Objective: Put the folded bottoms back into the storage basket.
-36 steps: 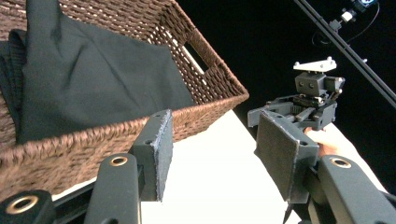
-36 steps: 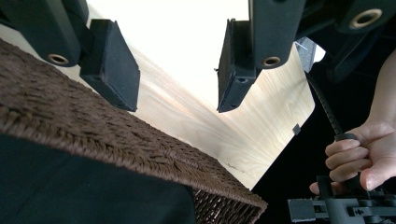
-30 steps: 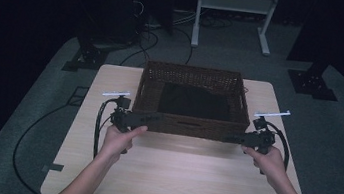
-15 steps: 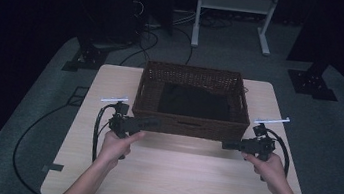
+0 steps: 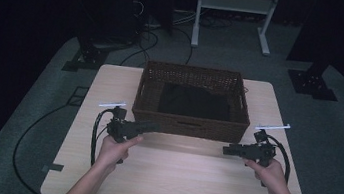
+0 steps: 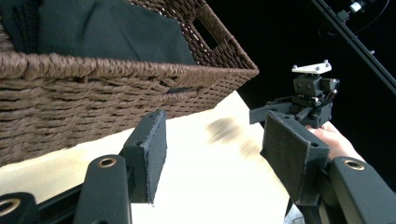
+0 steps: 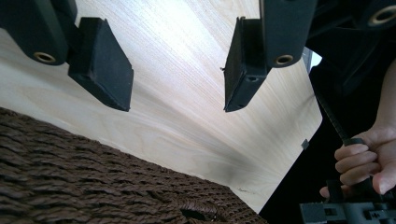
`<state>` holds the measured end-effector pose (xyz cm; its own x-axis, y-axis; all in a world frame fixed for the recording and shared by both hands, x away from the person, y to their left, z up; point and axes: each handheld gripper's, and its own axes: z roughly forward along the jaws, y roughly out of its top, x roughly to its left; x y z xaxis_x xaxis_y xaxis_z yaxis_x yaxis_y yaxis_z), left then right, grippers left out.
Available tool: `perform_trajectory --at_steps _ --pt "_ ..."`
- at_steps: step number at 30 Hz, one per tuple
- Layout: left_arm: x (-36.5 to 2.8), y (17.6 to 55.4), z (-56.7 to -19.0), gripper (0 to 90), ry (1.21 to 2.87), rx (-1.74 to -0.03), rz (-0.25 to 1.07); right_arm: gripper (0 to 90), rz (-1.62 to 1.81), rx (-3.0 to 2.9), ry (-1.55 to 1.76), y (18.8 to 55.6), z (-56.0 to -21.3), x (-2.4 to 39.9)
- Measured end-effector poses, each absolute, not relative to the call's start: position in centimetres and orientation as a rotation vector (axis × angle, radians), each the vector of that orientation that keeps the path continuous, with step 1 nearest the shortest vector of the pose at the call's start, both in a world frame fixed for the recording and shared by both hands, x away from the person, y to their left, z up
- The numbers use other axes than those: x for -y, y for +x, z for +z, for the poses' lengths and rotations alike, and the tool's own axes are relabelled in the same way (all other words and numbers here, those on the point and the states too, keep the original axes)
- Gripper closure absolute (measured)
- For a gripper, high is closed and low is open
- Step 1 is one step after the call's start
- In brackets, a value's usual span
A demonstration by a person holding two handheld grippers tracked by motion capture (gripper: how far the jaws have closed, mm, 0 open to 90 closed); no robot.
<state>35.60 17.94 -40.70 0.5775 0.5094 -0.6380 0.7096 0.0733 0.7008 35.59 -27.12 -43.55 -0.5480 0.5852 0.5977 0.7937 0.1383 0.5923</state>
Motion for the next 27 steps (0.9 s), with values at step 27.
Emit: perform_trajectory --at_steps 27 --pt "-19.6 34.2 -42.5 30.2 1.568 -1.083 -0.18 37.4 -1.381 2.182 -1.405 33.4 -45.5 28.8"
